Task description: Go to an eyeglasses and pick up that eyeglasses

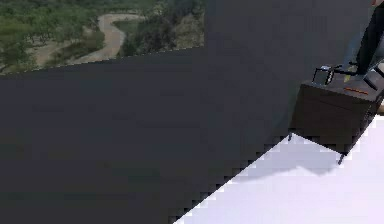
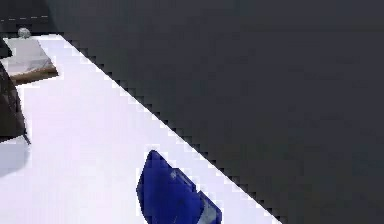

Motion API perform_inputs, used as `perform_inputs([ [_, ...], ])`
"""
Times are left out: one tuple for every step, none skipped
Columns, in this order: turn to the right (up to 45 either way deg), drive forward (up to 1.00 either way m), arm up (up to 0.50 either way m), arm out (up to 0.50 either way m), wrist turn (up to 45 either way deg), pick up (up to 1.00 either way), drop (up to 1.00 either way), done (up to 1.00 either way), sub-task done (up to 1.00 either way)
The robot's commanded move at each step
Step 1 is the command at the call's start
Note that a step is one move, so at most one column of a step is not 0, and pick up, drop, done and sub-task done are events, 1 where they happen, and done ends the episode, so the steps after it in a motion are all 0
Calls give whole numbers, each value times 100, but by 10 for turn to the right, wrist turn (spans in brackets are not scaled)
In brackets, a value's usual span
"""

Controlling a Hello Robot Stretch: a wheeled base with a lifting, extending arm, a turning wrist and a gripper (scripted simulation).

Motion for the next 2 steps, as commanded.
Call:
perform_inputs([
  [-240,0,0,0,0,0,0,0,0],
  [0,5,0,0,0,0,0,0,0],
])
